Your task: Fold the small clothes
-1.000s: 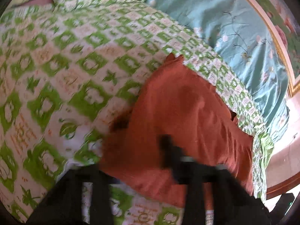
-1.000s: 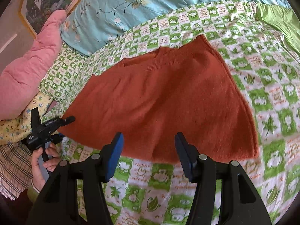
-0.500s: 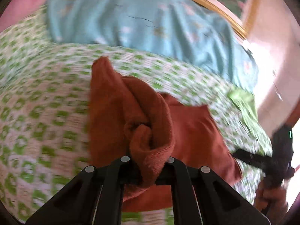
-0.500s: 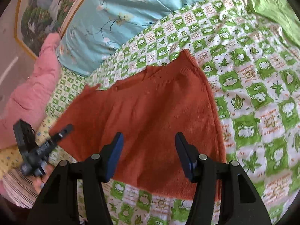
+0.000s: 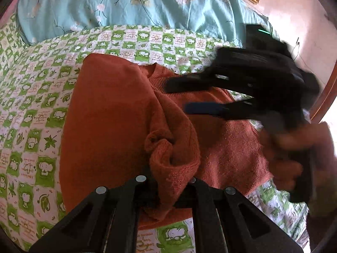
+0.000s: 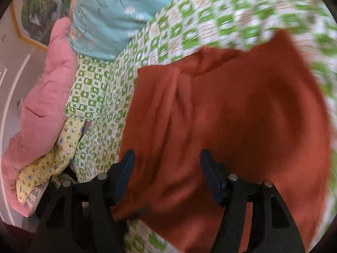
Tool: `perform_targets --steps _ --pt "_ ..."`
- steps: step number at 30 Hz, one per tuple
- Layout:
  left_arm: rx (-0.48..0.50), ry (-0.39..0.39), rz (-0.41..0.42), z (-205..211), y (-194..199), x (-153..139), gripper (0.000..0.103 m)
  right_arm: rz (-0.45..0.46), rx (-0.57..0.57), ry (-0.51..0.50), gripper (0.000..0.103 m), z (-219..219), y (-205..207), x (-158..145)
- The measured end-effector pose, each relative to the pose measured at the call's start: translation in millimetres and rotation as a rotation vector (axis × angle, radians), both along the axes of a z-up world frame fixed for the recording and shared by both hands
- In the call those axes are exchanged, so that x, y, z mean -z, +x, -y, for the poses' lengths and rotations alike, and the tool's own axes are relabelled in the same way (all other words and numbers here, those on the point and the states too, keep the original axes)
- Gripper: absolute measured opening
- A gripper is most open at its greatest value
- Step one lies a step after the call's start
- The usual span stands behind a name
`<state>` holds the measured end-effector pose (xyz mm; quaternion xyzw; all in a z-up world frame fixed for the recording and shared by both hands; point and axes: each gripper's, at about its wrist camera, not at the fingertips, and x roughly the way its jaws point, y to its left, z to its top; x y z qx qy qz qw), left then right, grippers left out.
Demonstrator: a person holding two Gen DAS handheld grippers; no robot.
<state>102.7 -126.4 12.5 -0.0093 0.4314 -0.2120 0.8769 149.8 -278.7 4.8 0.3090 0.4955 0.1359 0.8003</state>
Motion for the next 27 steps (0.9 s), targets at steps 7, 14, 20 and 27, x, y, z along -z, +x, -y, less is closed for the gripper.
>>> perform_targets --steps 7,14,20,27 --pt "0.02 0.034 0.01 7 2 -4 0.005 -0.057 -0.042 -0.048 0.026 -24 60 21" --pt "0.149 -0.036 0.089 44 -6 -50 0.006 0.137 -0.059 -0.121 0.017 -3 34 -54" --pt "0.28 -0.061 0.036 112 -8 -29 0.006 0.125 0.034 -0.207 0.017 67 -6 -63" --pt "0.322 -0.012 0.001 136 -11 -3 0.006 0.082 0.084 -0.163 0.016 106 -27 -28"
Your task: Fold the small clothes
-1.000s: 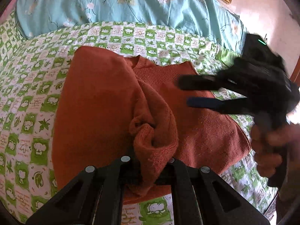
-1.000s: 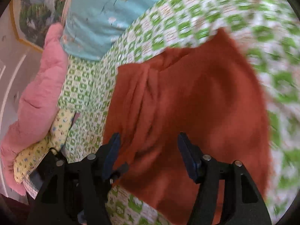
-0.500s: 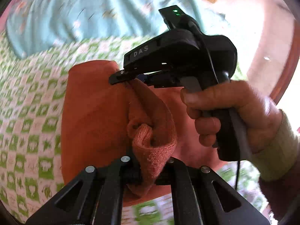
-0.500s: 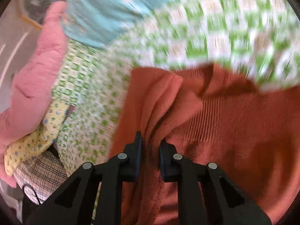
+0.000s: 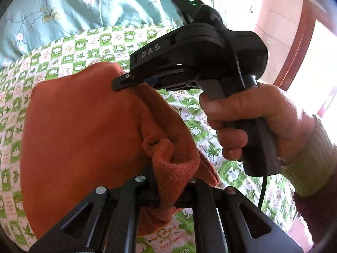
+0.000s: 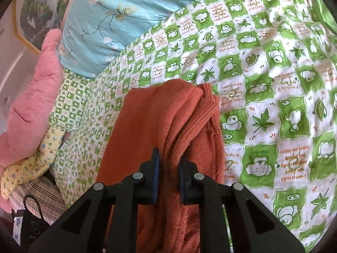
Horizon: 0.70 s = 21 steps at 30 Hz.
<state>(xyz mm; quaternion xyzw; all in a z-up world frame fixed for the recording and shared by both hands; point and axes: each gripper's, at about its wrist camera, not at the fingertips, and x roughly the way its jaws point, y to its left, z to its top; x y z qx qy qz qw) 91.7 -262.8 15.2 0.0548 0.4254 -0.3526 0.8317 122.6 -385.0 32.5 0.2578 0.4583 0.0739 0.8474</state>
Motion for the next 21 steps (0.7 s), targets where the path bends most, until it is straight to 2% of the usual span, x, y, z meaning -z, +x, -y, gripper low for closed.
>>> perform_targets --steps 4,6,11,13,14,15,16,18,20,21 --pt "-0.013 -0.022 -0.005 -1 4 -2 0.007 0.039 -0.032 -0.026 0.016 -5 2 -9" --pt "-0.012 -0.021 -0.014 4 1 0 0.007 0.03 -0.033 -0.051 0.016 -6 4 -6" --pt "0.019 -0.018 -0.053 5 -3 8 0.018 -0.012 0.004 -0.085 0.019 -1 -1 9" --pt "0.037 -0.027 -0.073 -1 -6 5 0.029 -0.009 0.034 -0.068 0.027 3 -7 8" --pt "0.044 -0.036 -0.083 -5 -8 2 0.033 -0.01 0.049 -0.083 0.032 3 -10 5" --pt "0.045 -0.037 -0.089 -10 -9 1 0.043 -0.011 0.063 -0.101 0.038 3 -13 2" --pt "0.044 -0.038 -0.093 -16 -10 -1 0.047 -0.006 0.077 -0.12 0.041 3 -18 -2" --pt "0.044 -0.049 -0.104 -34 -12 -6 0.047 -0.001 0.095 -0.141 0.046 1 -27 -9" --pt "0.028 -0.055 -0.109 -52 -14 -12 0.049 0.006 0.105 -0.14 0.057 -1 -34 -14" --pt "0.006 -0.06 -0.106 -65 -13 -16 0.051 0.011 0.105 -0.13 0.07 -2 -38 -16"
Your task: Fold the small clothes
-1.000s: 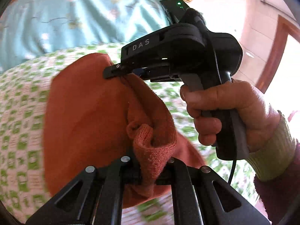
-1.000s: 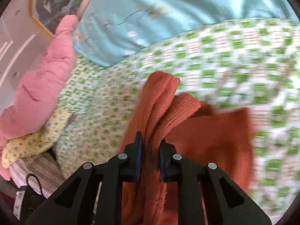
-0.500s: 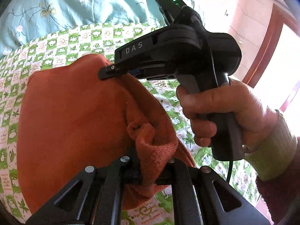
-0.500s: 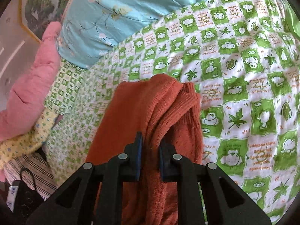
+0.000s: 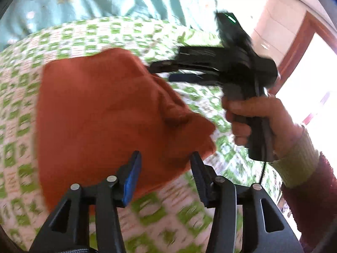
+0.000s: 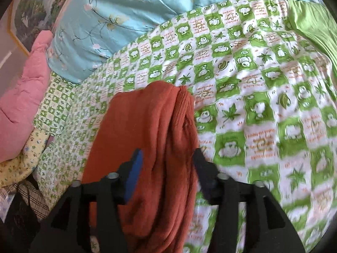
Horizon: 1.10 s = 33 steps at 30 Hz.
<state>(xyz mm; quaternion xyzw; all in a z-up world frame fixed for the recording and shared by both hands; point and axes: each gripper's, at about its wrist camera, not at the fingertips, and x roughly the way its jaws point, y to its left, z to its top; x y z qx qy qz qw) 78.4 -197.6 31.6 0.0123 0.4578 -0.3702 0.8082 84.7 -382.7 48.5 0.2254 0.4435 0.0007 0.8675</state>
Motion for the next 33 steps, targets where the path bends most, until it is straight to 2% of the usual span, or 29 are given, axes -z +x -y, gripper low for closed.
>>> perform_targets --steps 1,3,7,10,12,14,17,20,22,24,26,27,28,30,33 --pt "-0.025 -0.005 0.004 -14 2 -4 0.055 0.006 -0.001 0.015 0.079 -1 -4 -1" --pt "-0.072 -0.006 0.003 -35 9 -9 0.063 0.013 -0.013 0.034 0.08 -5 -9 -1" --pt "-0.196 -0.011 -0.031 -80 36 -8 0.069 -0.017 -0.037 0.046 0.08 -13 -11 9" --pt "-0.251 -0.023 -0.105 -100 61 4 0.072 -0.041 -0.031 0.054 0.08 -13 -9 20" --pt "-0.253 -0.083 -0.194 -112 79 15 0.073 -0.046 -0.026 0.073 0.08 -11 -9 25" --pt "-0.259 -0.109 -0.261 -117 90 25 0.075 -0.046 -0.017 0.096 0.08 -8 -9 27" --pt "-0.275 -0.107 -0.318 -119 111 40 0.075 -0.049 -0.011 0.12 0.08 -5 -7 31" --pt "-0.273 -0.114 -0.355 -113 125 52 0.075 -0.066 -0.008 0.136 0.08 -3 -3 36" --pt "-0.268 -0.113 -0.37 -107 136 61 0.08 -0.075 -0.002 0.144 0.08 -3 0 38" --pt "-0.268 -0.14 -0.352 -102 149 66 0.08 -0.082 -0.002 0.146 0.079 -3 3 41" --pt "-0.264 -0.143 -0.313 -97 155 65 0.076 -0.093 -0.015 0.149 0.071 -6 8 44" --pt "-0.265 -0.129 -0.279 -94 157 63 0.056 -0.098 -0.024 0.145 0.055 -8 9 47" --pt "-0.255 -0.107 -0.263 -91 158 63 0.048 -0.098 -0.02 0.149 0.041 -10 10 50" --pt "-0.254 -0.108 -0.252 -91 157 60 0.031 -0.085 -0.007 0.206 0.034 -12 8 54" --pt "-0.247 -0.152 -0.225 -104 146 43 0.022 -0.033 -0.002 0.201 0.03 -24 2 44"
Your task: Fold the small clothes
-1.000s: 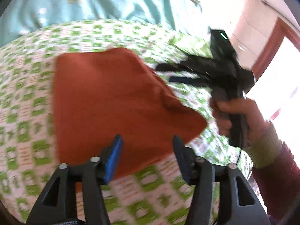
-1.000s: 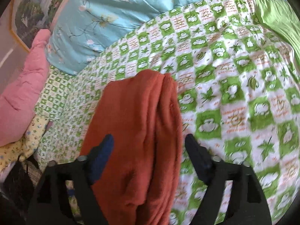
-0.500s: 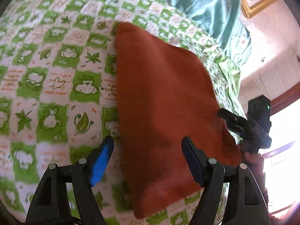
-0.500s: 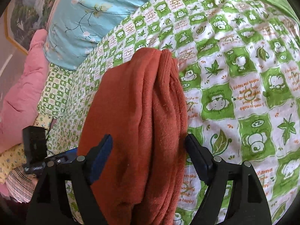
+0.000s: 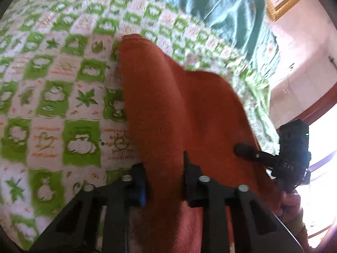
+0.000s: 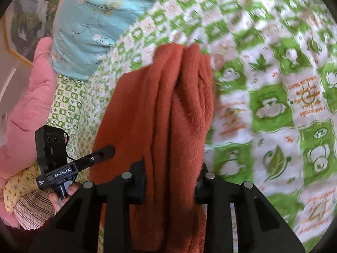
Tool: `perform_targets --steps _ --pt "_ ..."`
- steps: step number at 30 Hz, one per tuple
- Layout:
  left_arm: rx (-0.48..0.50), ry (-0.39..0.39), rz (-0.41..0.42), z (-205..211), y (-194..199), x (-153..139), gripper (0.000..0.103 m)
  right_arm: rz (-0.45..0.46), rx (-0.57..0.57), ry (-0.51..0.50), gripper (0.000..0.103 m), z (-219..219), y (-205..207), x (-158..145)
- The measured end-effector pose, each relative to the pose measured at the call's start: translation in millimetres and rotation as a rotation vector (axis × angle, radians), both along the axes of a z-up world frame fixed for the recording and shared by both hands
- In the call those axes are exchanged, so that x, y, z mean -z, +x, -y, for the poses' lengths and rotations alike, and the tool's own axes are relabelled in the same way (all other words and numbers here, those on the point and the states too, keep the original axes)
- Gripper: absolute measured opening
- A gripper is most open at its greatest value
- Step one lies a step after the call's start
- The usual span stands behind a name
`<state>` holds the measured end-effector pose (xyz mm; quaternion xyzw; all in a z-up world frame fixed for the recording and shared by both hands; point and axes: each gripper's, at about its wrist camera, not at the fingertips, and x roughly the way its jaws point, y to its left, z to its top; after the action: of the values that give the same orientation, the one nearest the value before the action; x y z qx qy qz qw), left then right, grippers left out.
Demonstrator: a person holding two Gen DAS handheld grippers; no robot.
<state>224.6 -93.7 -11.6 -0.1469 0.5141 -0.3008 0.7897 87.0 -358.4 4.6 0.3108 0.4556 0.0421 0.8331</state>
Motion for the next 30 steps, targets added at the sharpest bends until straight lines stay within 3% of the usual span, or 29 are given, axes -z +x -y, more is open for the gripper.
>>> perform_targets --steps 4,9,15,17,19,20,24,28,30 --pt "-0.025 0.024 0.074 -33 -27 -30 0.021 0.09 -0.026 0.089 0.028 -28 1 -15" --pt "-0.104 0.044 0.091 -97 -51 -57 0.021 0.106 -0.141 0.146 0.027 -87 22 -7" --pt "-0.193 0.068 0.052 -169 -62 -48 0.022 0.061 -0.225 0.235 0.027 -141 55 27" --pt "-0.212 0.076 0.025 -180 -61 -34 0.024 0.035 -0.221 0.19 0.028 -149 62 37" --pt "-0.235 0.097 0.0 -186 -62 -23 0.035 0.007 -0.208 0.162 0.038 -151 63 42" --pt "-0.249 0.103 -0.01 -187 -64 -18 0.037 -0.012 -0.203 0.142 0.049 -151 63 43" --pt "-0.292 0.157 0.017 -193 -77 -20 0.054 -0.032 -0.198 -0.024 0.066 -148 51 26" --pt "-0.348 0.179 0.045 -204 -83 -29 0.058 0.039 -0.136 -0.22 0.067 -140 42 -10" --pt "-0.371 0.195 0.053 -208 -81 -33 0.058 0.089 -0.118 -0.259 0.067 -140 43 -24"
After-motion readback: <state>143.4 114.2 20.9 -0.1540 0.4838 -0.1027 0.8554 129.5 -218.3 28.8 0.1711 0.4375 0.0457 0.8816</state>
